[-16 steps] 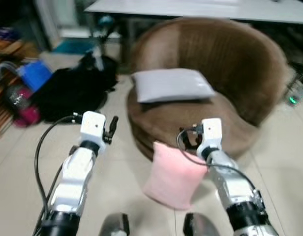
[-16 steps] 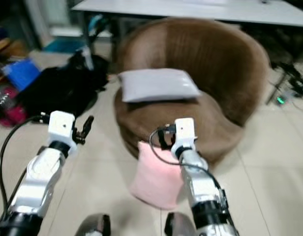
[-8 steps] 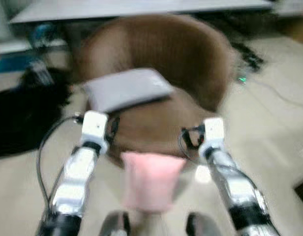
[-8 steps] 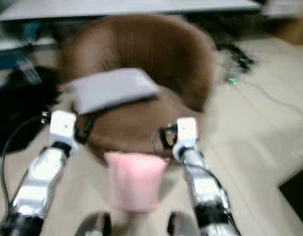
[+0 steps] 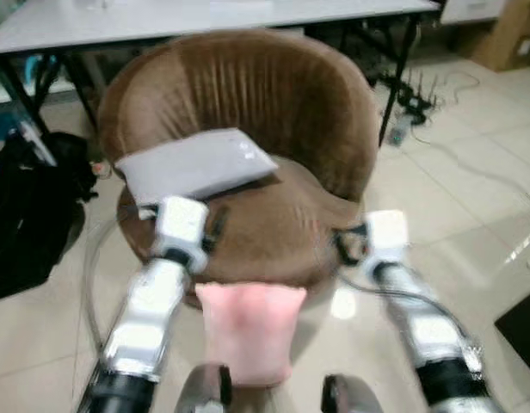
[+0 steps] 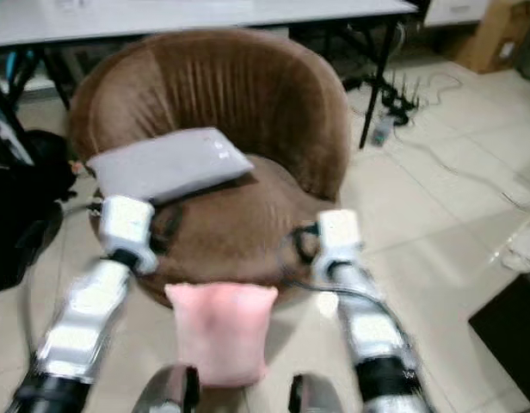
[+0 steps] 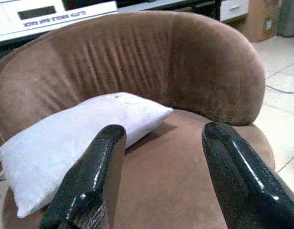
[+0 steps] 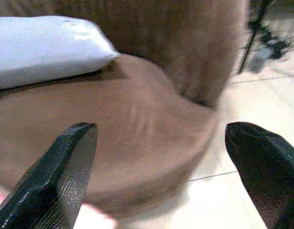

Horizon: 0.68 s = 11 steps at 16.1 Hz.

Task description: Move the pillow to the sofa from floor

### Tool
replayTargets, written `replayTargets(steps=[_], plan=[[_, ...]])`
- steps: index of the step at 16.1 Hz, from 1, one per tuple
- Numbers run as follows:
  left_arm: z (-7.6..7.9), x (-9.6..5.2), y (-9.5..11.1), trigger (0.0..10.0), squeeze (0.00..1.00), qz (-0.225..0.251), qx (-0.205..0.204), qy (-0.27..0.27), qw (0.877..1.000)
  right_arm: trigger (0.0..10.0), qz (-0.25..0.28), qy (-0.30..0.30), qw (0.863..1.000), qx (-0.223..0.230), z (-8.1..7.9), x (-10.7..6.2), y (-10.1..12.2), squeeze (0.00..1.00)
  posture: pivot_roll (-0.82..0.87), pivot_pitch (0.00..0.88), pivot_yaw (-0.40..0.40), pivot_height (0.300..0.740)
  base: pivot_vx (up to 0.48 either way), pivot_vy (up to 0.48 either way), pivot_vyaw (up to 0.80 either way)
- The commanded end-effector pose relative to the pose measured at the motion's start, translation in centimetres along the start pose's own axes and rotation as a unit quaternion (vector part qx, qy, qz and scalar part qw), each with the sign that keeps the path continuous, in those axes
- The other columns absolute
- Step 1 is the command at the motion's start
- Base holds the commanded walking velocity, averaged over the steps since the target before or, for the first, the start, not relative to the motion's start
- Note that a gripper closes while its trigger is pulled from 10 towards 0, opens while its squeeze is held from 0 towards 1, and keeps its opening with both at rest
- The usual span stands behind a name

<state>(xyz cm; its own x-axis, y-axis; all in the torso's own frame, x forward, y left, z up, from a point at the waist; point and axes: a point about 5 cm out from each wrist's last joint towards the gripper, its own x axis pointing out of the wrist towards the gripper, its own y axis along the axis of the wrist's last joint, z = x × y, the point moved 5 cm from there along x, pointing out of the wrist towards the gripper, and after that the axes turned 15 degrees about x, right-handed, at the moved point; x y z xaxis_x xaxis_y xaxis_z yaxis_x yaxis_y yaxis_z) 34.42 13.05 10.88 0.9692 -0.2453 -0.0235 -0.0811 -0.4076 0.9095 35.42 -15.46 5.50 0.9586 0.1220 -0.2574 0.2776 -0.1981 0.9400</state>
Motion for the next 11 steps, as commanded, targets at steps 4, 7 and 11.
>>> replayTargets(steps=[4,7,11], plan=[[-1.52,-0.35,-0.55,10.0,0.00,-0.009,0.009,0.018,1.000,10.0,0.004,0.025,1.000,0.017,-1.99,0.30,0.19,0.00,0.02,0.000,0.007,0.636,0.306,0.000,0.52],[-1.48,-0.37,-0.61,10.0,0.00,-0.011,0.010,0.019,1.000,10.0,0.000,0.024,0.999,0.021,-1.80,0.27,-0.01,0.00,0.02,0.000,0.007,0.636,0.194,0.000,0.00],[-1.18,-0.35,-0.95,10.0,0.00,-0.019,0.017,0.013,1.000,10.0,-0.001,0.027,0.999,0.021,-1.92,0.25,0.00,0.00,0.02,0.000,0.003,0.636,0.000,0.000,0.00]])
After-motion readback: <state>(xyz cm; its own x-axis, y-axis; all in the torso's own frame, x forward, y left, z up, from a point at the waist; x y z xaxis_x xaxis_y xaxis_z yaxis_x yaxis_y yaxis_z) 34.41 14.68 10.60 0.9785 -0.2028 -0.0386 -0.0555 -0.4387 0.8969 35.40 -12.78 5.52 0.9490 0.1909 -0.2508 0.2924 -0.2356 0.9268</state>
